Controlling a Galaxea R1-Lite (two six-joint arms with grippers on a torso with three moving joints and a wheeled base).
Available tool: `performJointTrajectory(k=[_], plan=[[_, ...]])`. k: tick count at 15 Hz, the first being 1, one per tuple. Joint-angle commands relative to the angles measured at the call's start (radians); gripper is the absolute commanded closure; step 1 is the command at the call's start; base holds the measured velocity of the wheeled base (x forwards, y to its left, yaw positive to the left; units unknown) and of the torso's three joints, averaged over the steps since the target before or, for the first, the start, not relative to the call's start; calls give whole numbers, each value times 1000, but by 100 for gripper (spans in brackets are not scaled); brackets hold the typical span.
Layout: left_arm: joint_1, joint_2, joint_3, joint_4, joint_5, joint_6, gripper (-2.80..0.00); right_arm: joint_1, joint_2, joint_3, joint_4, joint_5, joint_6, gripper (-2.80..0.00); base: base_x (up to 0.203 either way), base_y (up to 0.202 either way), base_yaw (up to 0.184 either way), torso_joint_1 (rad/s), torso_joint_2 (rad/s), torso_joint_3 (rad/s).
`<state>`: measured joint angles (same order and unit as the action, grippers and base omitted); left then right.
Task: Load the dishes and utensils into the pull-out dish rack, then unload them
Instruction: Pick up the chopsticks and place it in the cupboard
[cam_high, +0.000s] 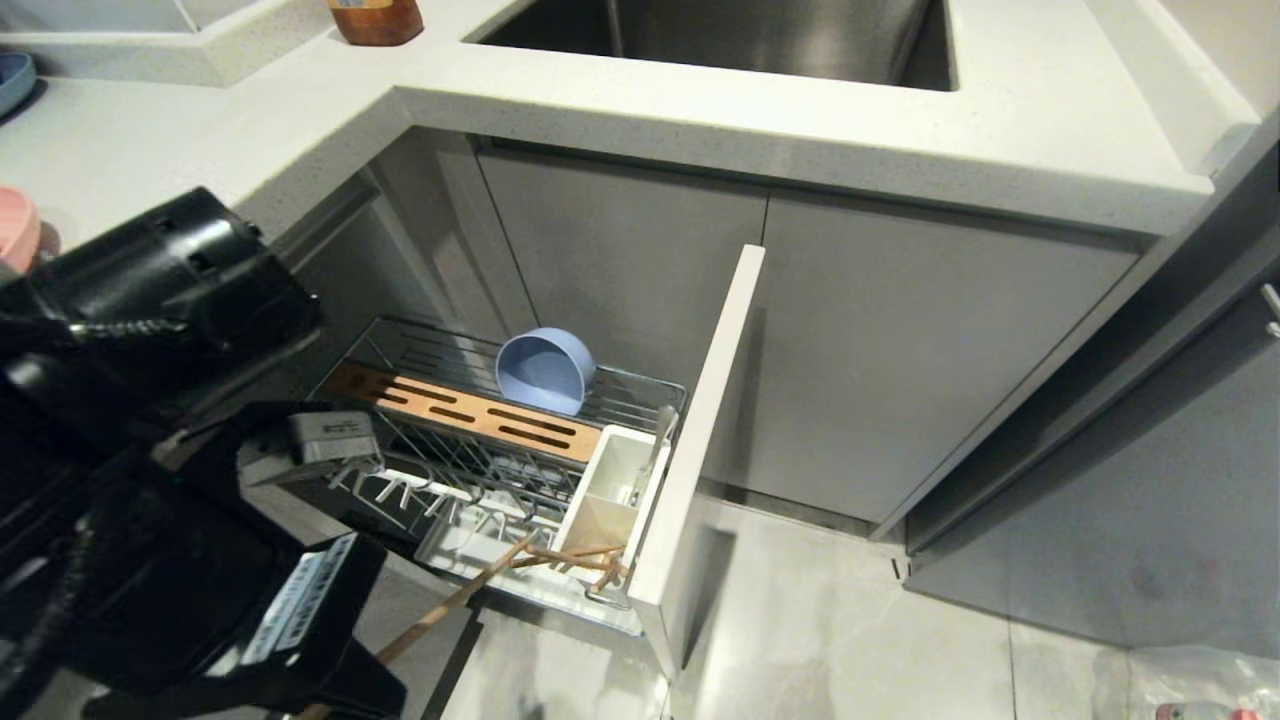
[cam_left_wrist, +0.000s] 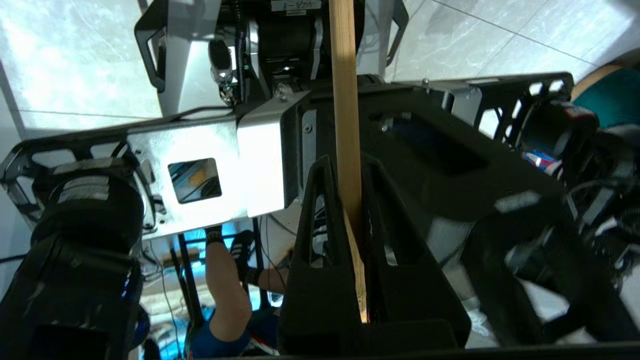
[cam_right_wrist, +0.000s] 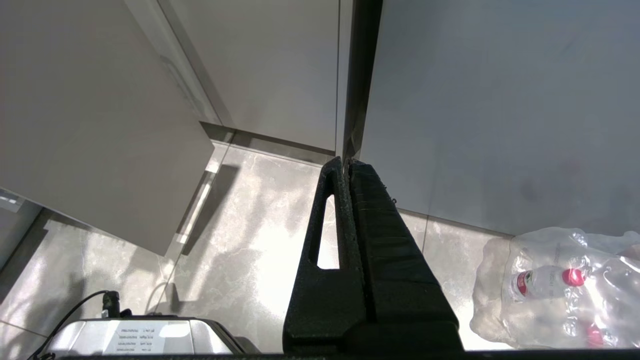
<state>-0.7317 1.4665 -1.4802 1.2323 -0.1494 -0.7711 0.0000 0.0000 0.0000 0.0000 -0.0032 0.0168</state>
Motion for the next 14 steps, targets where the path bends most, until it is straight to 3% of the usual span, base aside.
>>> performJointTrajectory(k=[1,8,14], plan=[[3,83,-23,5,-1,-4,0,0,2,0,0,0,0,0,0,0,0,0,0,0],[110,235,-53,-59,-43,36,0,0,2,0,0,0,0,0,0,0,0,0,0,0],[133,309,-84,-108,-86,38,0,0,2,0,0,0,0,0,0,0,0,0,0,0]])
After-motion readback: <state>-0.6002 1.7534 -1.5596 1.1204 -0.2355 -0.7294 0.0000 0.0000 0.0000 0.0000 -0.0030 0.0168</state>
